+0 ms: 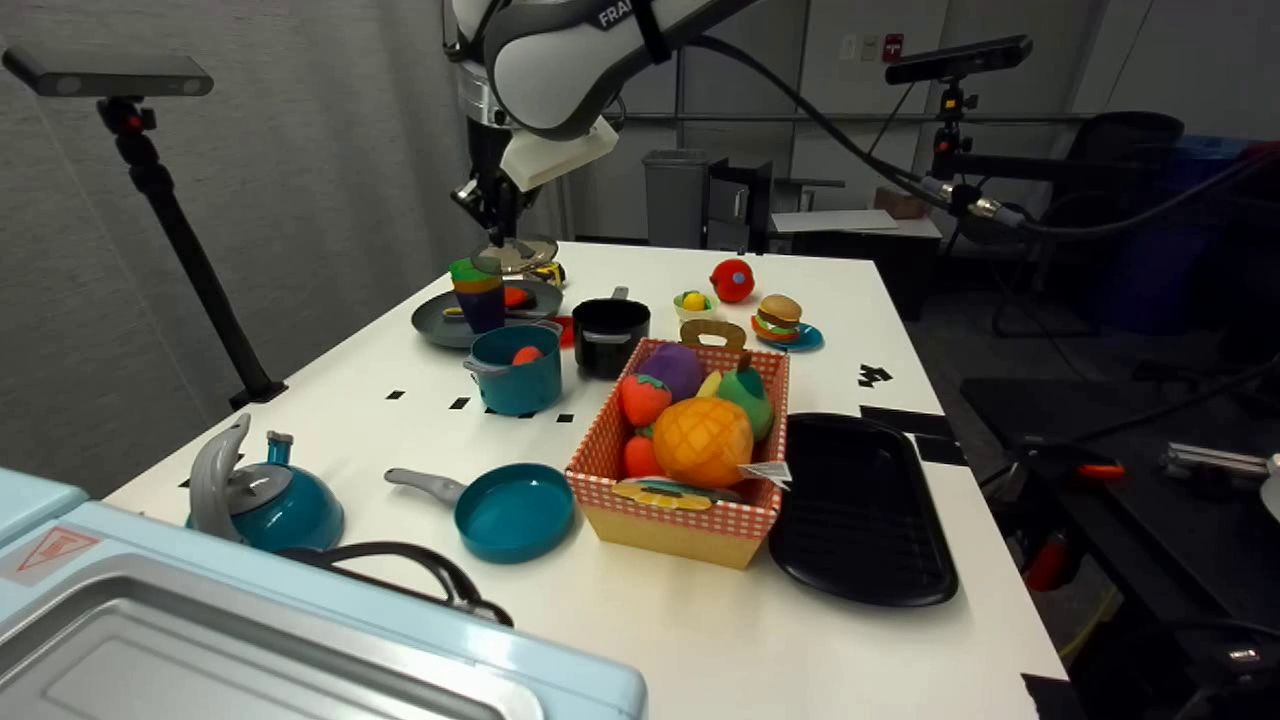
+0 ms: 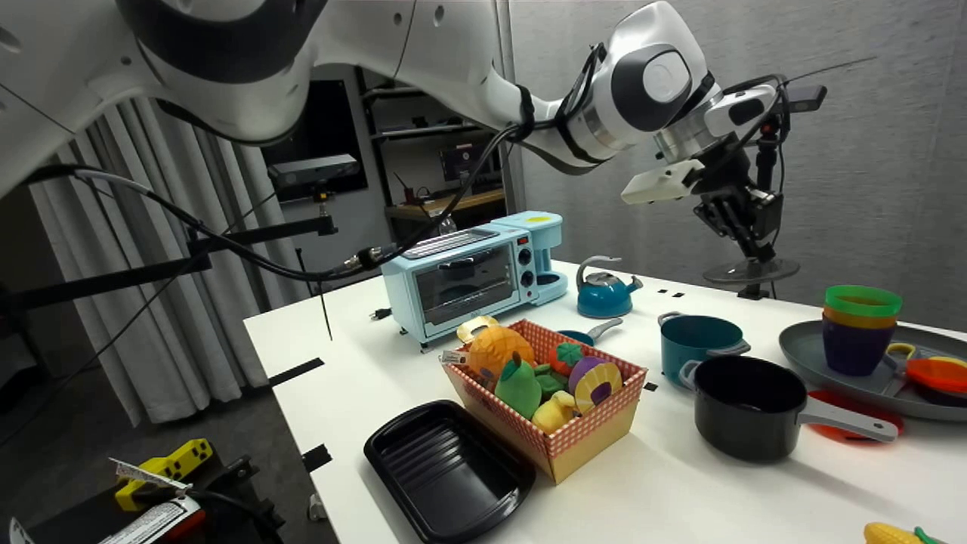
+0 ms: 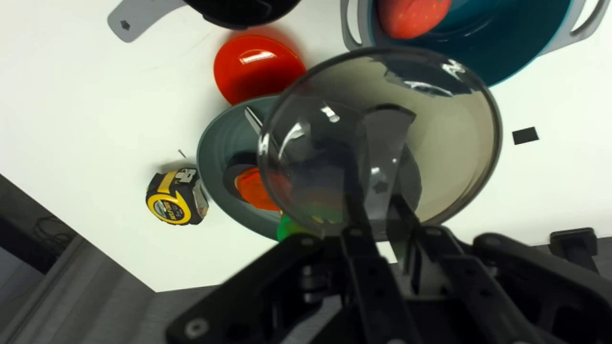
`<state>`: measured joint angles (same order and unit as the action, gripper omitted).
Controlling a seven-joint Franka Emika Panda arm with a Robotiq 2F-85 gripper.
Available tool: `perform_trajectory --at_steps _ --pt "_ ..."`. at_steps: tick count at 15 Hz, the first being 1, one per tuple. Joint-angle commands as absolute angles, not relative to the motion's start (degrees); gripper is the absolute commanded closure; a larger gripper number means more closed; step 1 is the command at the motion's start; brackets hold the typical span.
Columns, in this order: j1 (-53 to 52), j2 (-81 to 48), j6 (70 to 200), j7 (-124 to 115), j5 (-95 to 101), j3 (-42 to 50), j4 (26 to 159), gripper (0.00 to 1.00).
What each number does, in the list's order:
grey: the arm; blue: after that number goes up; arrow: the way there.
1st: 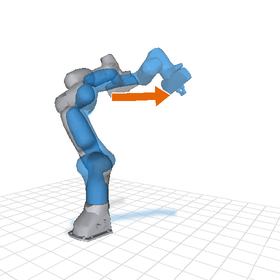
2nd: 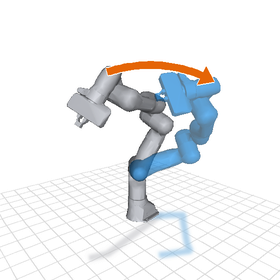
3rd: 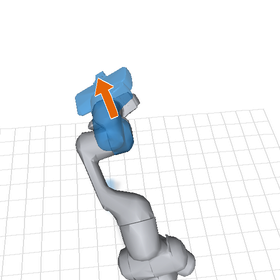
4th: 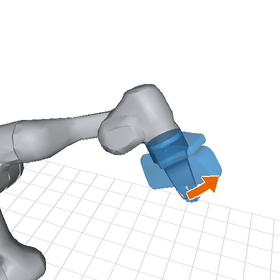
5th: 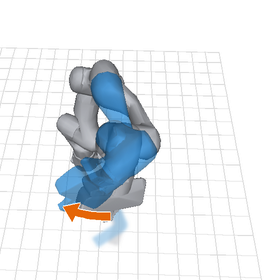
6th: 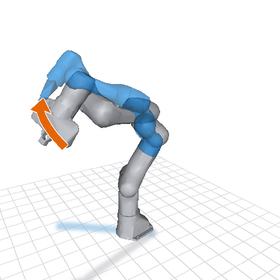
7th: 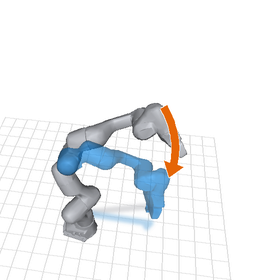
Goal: Move the lid from the blue pot to the black pot
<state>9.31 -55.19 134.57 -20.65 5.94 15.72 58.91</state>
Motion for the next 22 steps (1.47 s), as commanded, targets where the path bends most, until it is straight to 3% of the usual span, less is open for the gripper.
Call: perform_trajectory --at_steps 1,11,22 --pt "10.2 -51.3 136.0 -20.9 4.6 15.2 66.1 0.96" --pt "11.0 -43.2 141.6 -19.0 3.9 15.2 84.1 0.96" --pt "11.2 -38.7 157.8 -17.2 3.3 15.2 98.7 0.96"
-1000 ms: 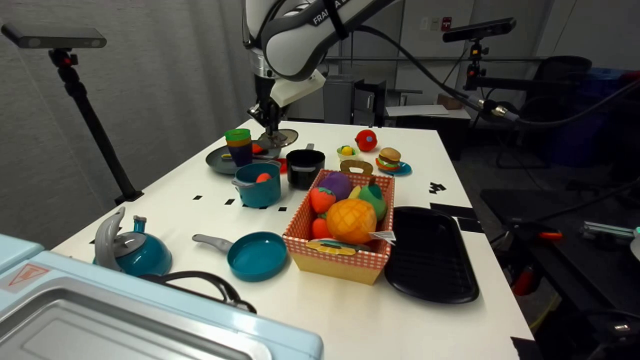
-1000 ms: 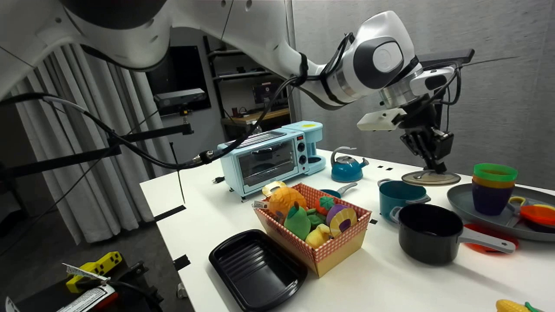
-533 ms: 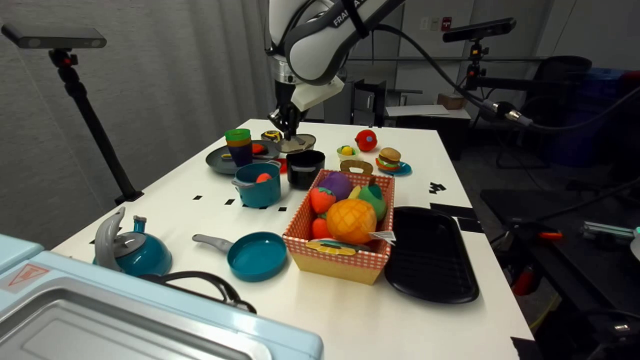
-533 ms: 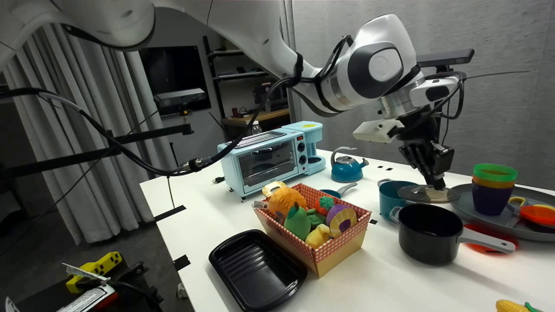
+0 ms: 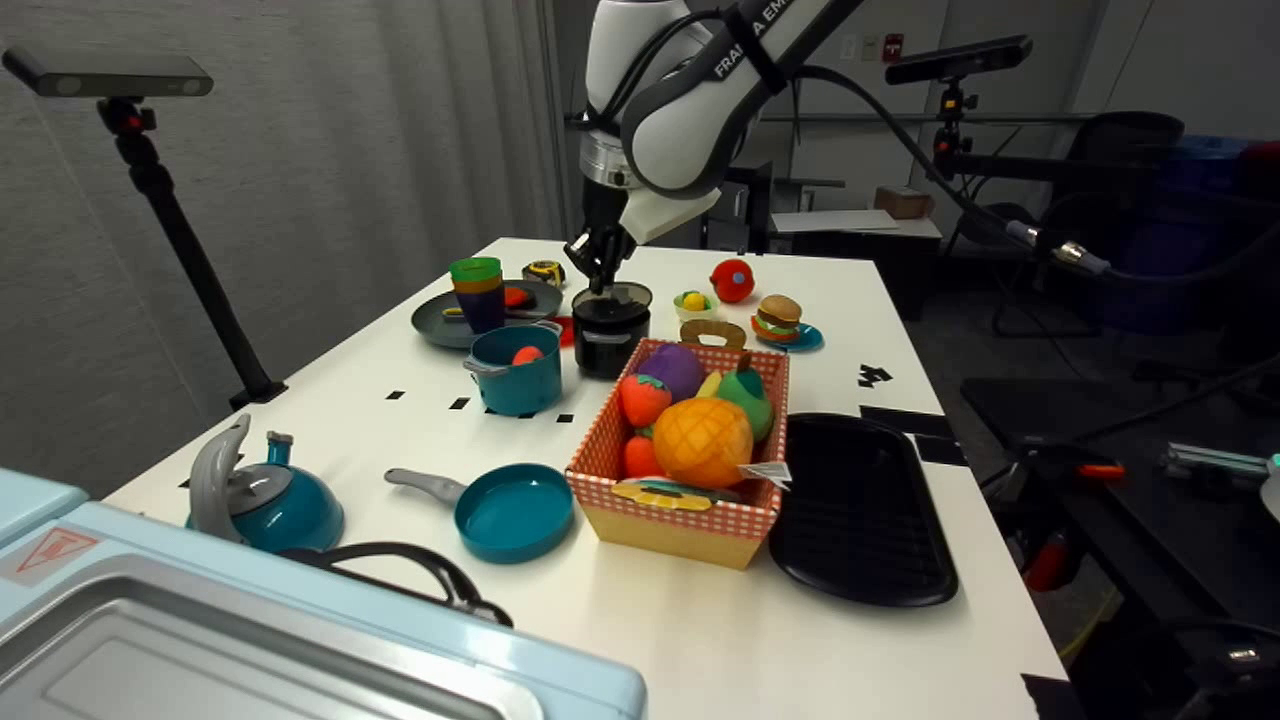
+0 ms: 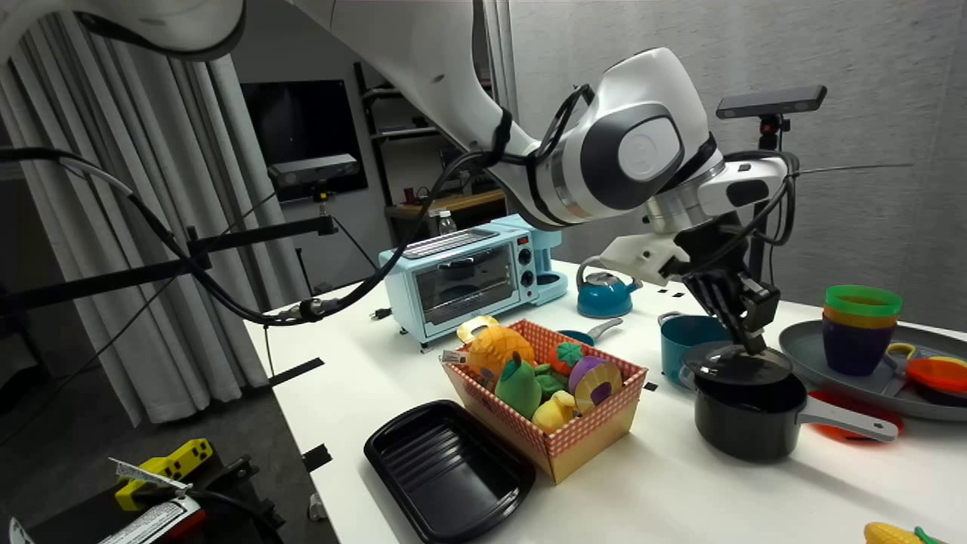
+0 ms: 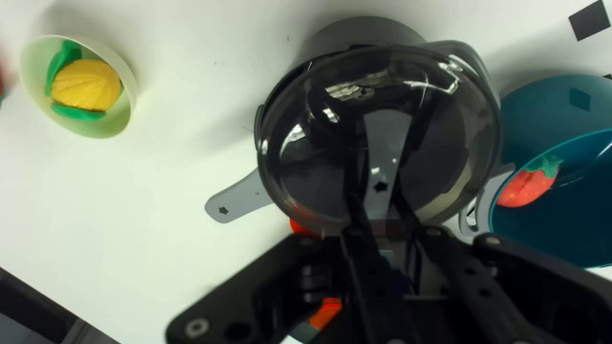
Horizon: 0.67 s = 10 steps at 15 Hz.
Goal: Move the lid from the blue pot to the black pot
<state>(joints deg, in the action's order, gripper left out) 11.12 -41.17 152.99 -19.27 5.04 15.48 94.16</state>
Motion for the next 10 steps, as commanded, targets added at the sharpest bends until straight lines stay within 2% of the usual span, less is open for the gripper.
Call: perform_trajectory --at_steps 1,10 --pt "11.1 -39.1 159.0 -17.3 3.1 15.2 98.8 0.96" --pt "11.0 -41.1 162.3 -18.0 1.4 16.1 98.2 0.96"
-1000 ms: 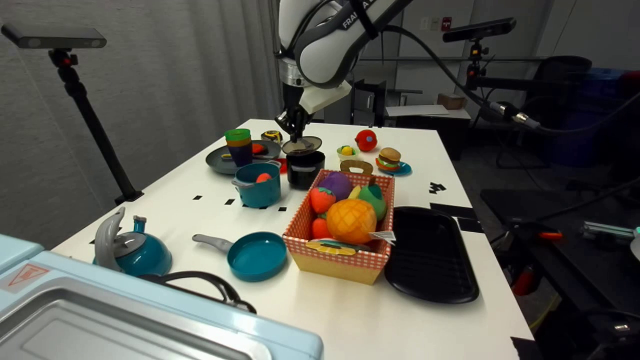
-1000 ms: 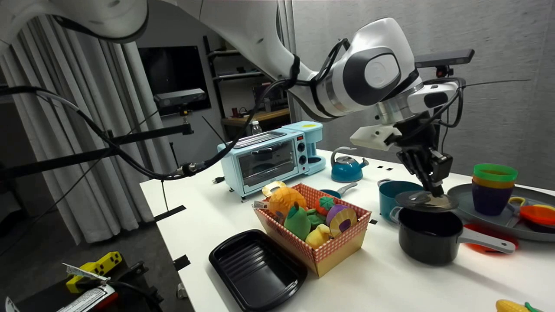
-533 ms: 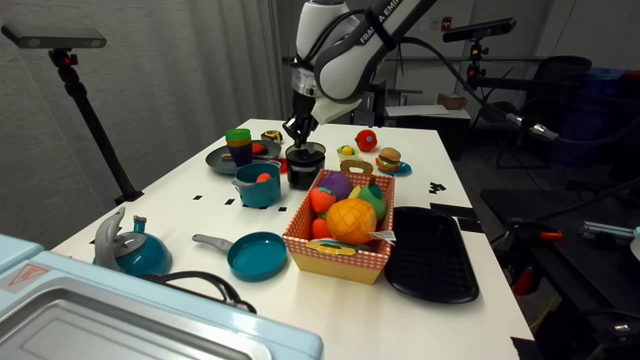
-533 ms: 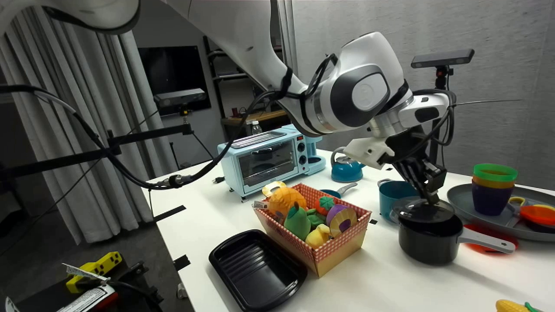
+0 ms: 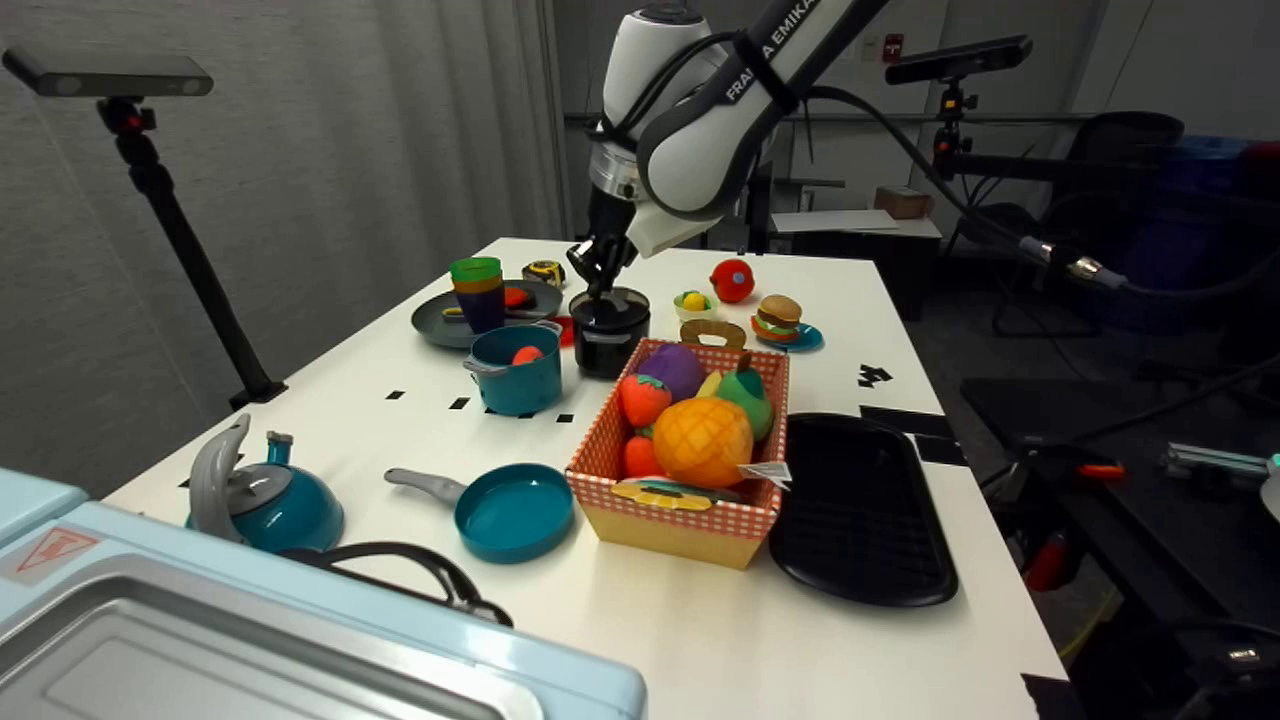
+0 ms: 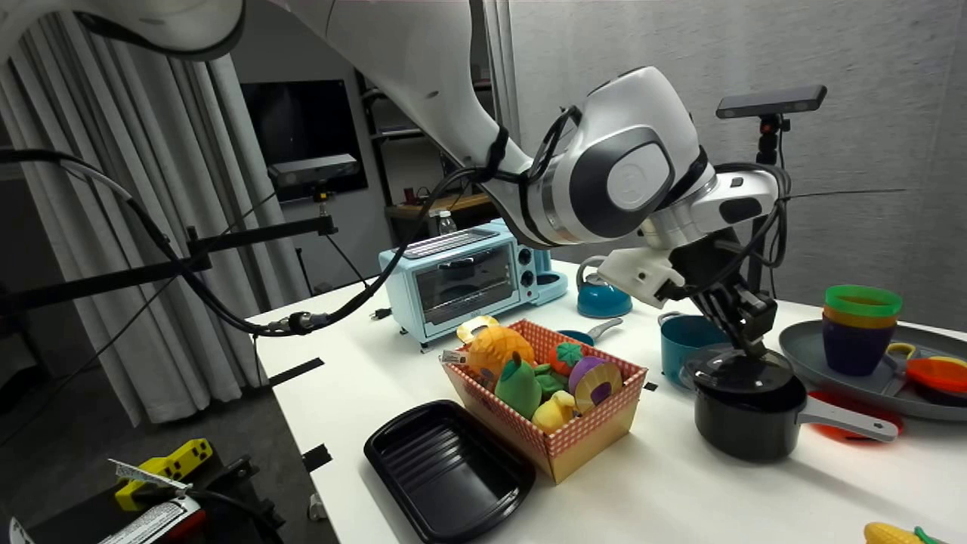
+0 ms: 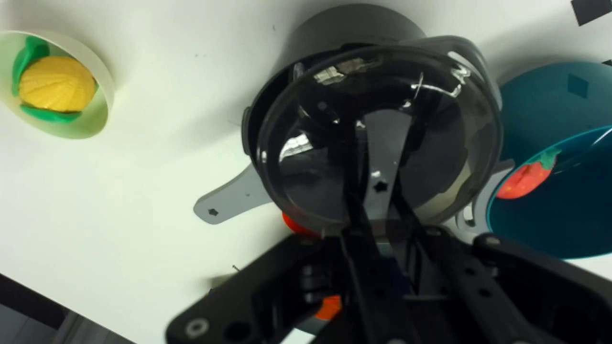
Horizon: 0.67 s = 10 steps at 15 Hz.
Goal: Move the lid from the blue pot to the black pot
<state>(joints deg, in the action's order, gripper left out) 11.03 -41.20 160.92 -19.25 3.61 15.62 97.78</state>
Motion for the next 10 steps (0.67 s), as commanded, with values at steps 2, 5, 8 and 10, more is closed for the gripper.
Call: perform_trajectory --at_steps 2,5,8,10 --pt "11.2 -41.5 161.9 -18.1 0.8 16.4 97.5 0.96" --pt "11.5 -41.9 161.7 -18.1 0.3 16.8 97.1 0.96" --pt "11.5 -42.1 161.3 -17.9 0.3 17.0 96.8 0.96" --pt "11.4 -42.1 160.9 -17.5 0.5 16.9 96.8 0.56"
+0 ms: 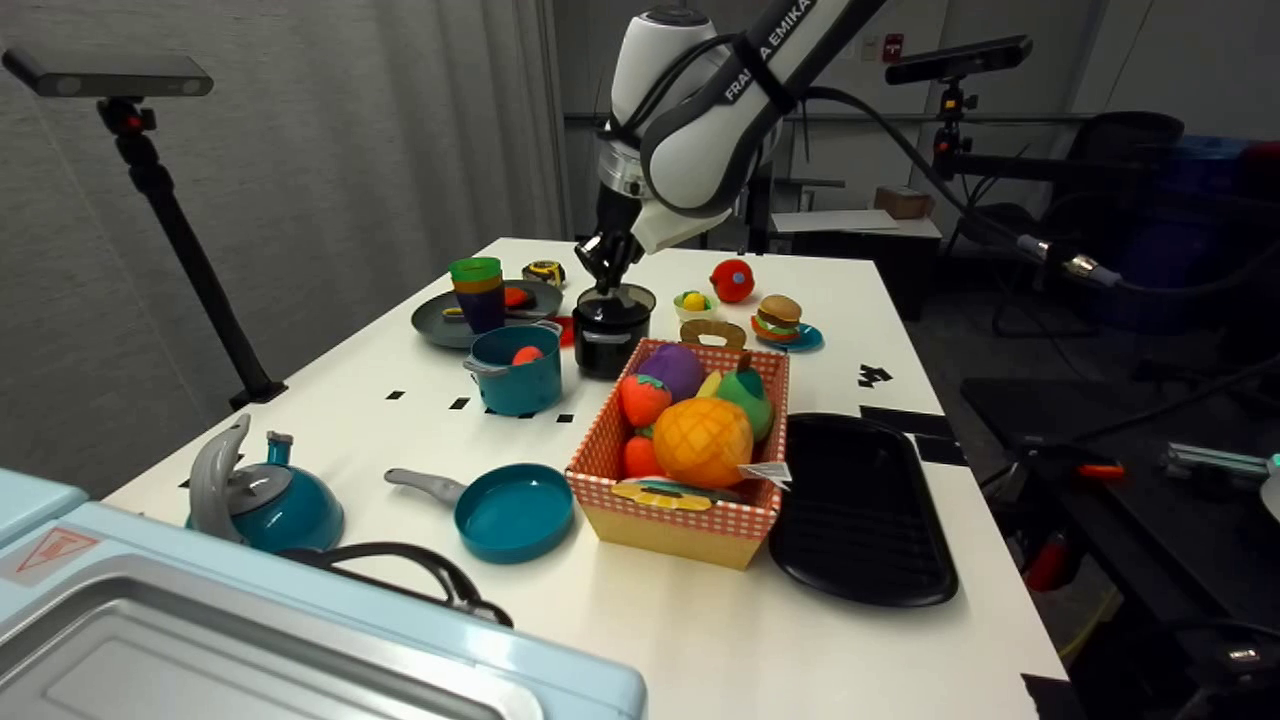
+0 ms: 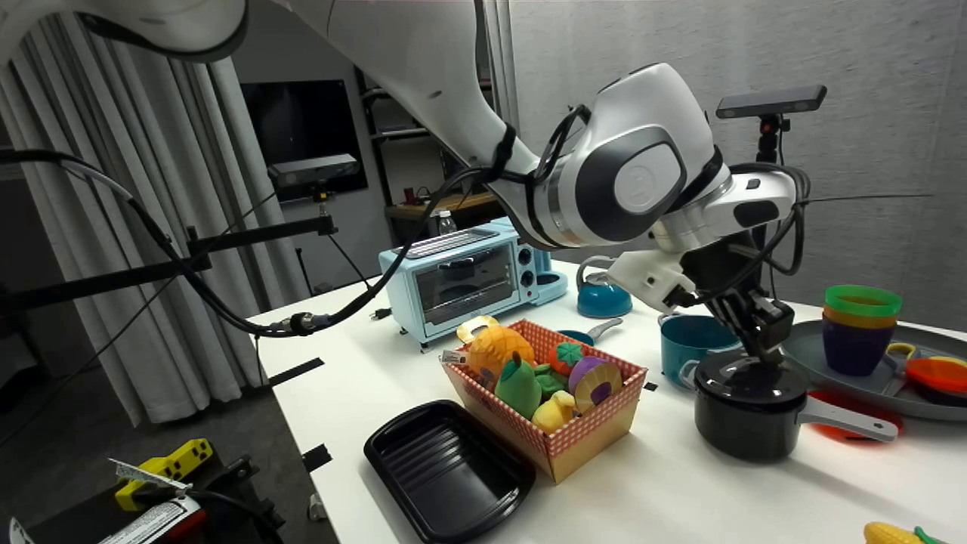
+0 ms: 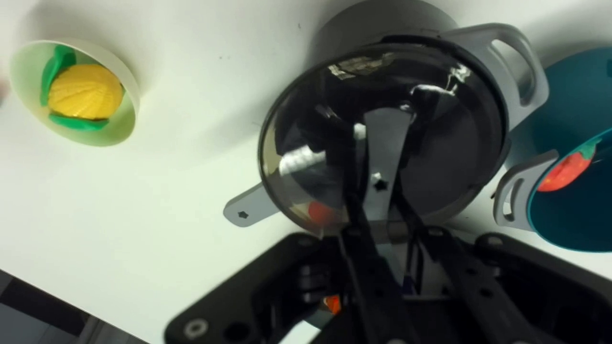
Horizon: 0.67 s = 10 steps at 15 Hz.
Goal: Move the lid from the blue pot to the black pot
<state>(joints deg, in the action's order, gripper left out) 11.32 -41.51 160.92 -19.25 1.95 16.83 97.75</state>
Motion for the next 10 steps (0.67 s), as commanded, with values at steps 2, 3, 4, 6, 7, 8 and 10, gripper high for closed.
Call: perform_trajectory --at_steps 2,3,4,6,7,8,10 --pt "11.3 -42.1 160.9 -17.5 0.6 16.9 96.8 0.41" --pt "11.2 -42.2 160.9 -17.5 0.6 17.0 96.7 0.34" --pt "11.1 -42.1 160.8 -17.5 0.6 17.0 96.7 0.27" --pt "11.0 -41.7 160.7 -17.4 0.6 16.9 96.9 0.12" --pt "10.8 -41.2 160.8 -17.3 0.7 16.9 97.2 0.04" --pt "10.6 -40.8 160.8 -17.3 0.8 16.9 97.4 0.01" --pt "9.8 -39.3 160.4 -17.1 1.1 16.8 98.3 0.0"
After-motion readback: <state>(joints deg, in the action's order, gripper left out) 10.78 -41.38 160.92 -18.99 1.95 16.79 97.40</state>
